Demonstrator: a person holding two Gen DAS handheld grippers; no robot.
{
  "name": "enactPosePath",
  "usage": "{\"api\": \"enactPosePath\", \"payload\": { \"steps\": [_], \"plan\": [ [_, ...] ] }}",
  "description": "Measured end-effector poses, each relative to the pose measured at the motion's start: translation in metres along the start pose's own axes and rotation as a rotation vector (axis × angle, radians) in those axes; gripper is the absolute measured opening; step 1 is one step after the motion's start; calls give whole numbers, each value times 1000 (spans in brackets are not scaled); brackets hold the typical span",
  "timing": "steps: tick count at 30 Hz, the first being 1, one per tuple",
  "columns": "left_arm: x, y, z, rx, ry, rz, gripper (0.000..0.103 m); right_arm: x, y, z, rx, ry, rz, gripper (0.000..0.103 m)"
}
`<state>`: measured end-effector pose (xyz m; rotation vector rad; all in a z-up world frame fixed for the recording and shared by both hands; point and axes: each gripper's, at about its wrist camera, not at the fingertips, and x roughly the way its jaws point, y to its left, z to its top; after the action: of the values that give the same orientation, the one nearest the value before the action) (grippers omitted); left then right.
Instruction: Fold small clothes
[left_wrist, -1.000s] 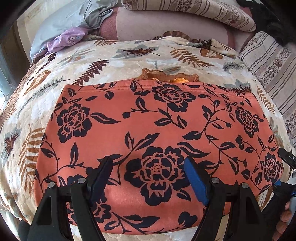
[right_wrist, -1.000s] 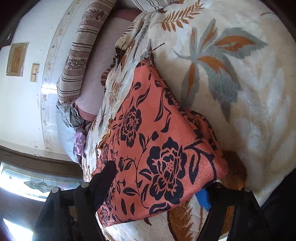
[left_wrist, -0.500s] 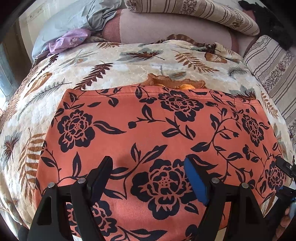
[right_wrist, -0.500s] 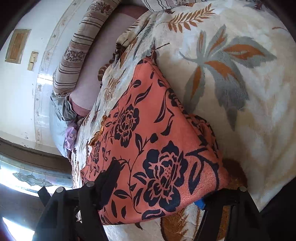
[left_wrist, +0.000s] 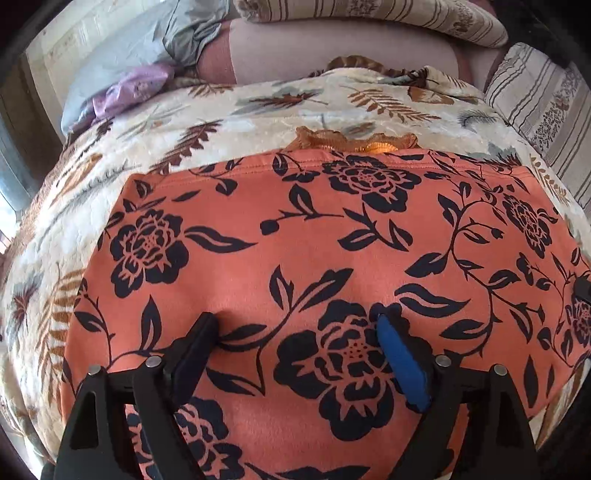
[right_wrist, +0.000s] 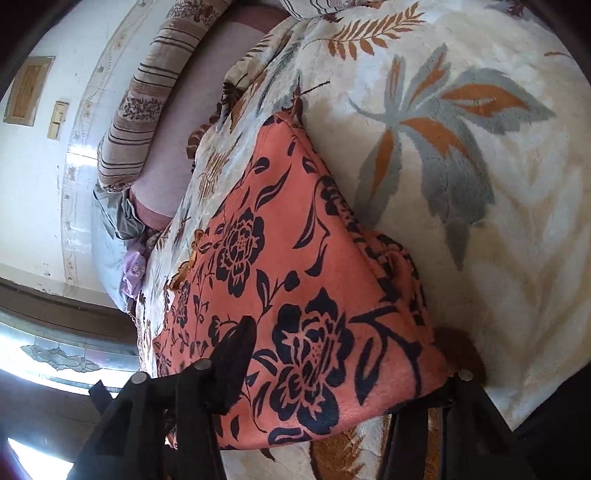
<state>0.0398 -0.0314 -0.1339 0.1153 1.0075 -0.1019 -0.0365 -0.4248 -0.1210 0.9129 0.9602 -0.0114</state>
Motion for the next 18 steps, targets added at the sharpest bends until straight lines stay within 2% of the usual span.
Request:
{"api": "enactPosePath", "payload": {
  "steps": [2,3,5,6,9,10,12,15,18],
  "plan": [
    [0,5,4,-28,22,-26,89,5,11,4,-46,26,-37,20],
    [0,8,6,-32,31,-43,89,4,22,6,-80,21,-58,16],
    [-8,20,8,-54,31,-106,88,-6,63,7,-208,-16,-92,16],
    [-16,31,6,-97,10,-150,88,-12,89,5,-269,-38,-84,16],
    [-45,83,-4,-293,-71,-238,88,-28,177,-18,-501,-109,-51,16],
    [-54,104,-10,-363,-102,-273,88,-27,202,-31,-566,-114,-31,16],
    [-70,144,-25,-487,-146,-295,88,-18,243,-64,-696,-110,-12,16],
    [-80,196,-46,-605,-164,-329,88,23,271,-116,-814,-29,3,16],
    [-73,226,-58,-682,-146,-403,87,82,269,-157,-884,101,-41,16]
  ]
}}
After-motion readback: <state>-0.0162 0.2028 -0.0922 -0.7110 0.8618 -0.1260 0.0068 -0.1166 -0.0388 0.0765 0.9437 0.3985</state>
